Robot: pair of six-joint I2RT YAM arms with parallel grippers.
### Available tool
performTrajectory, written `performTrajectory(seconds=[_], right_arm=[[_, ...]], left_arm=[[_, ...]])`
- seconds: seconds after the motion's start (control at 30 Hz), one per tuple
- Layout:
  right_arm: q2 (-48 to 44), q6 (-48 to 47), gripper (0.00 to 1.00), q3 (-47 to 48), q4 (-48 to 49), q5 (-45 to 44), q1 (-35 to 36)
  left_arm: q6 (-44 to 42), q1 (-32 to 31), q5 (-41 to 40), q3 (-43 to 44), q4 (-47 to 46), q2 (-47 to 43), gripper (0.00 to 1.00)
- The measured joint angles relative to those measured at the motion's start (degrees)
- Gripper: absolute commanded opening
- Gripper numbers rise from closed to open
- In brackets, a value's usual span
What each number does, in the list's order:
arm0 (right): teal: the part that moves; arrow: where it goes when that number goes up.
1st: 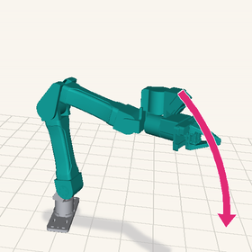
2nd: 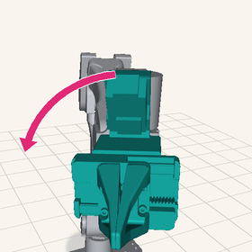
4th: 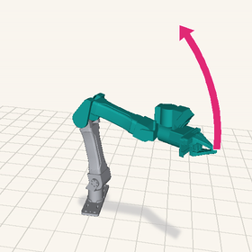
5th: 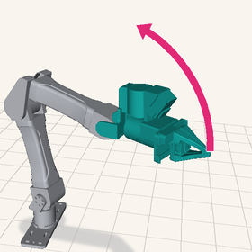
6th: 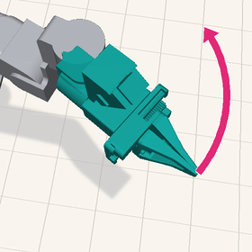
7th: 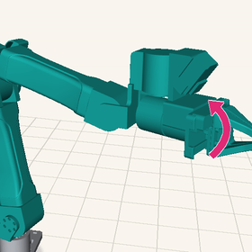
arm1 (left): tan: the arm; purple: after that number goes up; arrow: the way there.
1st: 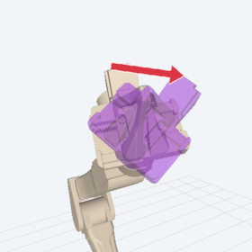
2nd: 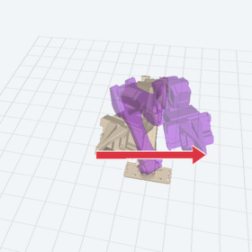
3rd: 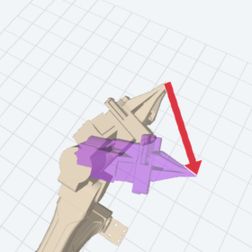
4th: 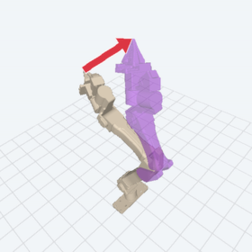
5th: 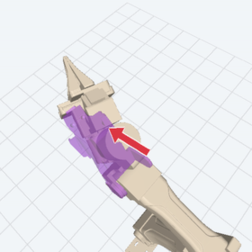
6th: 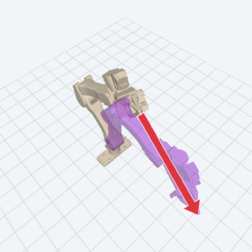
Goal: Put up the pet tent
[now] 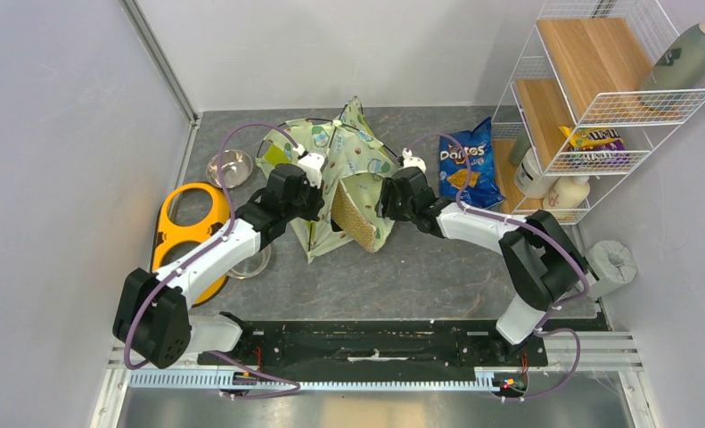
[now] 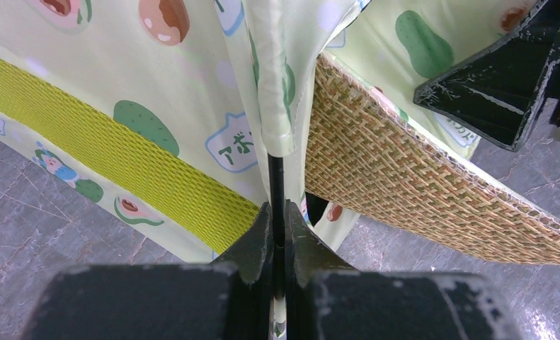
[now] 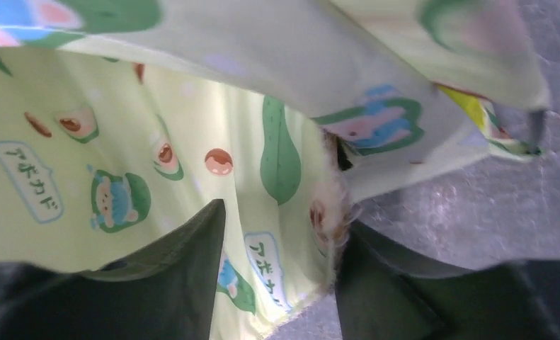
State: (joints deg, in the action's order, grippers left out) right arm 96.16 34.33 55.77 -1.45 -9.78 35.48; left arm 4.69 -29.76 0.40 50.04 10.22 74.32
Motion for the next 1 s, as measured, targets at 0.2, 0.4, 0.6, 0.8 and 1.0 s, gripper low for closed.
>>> performTrajectory(seconds=[0.2,0.4,0.6,0.8,1.0], right_arm=[[0.8,-2.8,0.0,0.0,6.4,3.0,0.0],[-4.0,-6.7,0.0,-3.8,7.9,0.6,2.6],[-13.6,-12.9,0.0,-12.6,15.8,-16.7,13.7],[-9.3,-18.0,0.0,-16.1,26.4,-36.3,14.9],[-2.6,-17.9,0.0,-13.3,30.3,-43.2,15.0]], left_arm=[[0.3,0.0,-0.1,0.3,0.5,0.1,0.02],[1.9,0.0,-0.3,2.9,3.8,1.6,0.02],[2.8,0.0,-0.9,4.9,7.0,2.6,0.02],[3.6,0.0,-0.7,5.4,7.4,2.7,0.02],[4.1,0.0,-0.3,5.4,7.4,2.7,0.02]])
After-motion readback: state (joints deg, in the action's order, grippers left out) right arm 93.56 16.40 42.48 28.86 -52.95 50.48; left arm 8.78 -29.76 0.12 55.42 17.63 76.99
